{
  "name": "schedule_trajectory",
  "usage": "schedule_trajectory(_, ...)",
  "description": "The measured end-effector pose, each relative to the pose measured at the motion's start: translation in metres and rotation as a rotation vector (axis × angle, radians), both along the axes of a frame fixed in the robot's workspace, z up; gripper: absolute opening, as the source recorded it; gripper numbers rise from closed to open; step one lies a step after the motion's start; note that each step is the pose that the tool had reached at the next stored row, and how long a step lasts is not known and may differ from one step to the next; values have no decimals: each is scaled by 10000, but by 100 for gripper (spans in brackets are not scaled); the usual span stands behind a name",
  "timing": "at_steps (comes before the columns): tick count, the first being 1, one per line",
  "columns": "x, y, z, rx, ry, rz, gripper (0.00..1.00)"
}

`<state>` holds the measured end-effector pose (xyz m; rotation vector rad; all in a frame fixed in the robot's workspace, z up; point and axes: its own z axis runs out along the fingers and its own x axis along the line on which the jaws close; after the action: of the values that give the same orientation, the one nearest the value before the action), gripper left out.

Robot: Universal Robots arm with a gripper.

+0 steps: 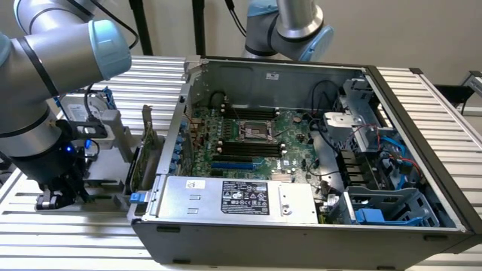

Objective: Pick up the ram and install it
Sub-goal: 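Pick up the ram and move it above insertion slot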

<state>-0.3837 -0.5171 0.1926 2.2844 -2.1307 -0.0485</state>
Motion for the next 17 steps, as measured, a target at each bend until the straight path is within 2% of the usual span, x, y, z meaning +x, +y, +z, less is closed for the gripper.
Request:
schedule_trajectory(3,0,0,0,-2,-1,0,18)
schedule_trajectory(5,0,0,0,0,0,-1,14)
schedule_trajectory(10,0,0,0,0,0,-46,14)
schedule_trajectory(17,1,0,0,0,9,-628,14)
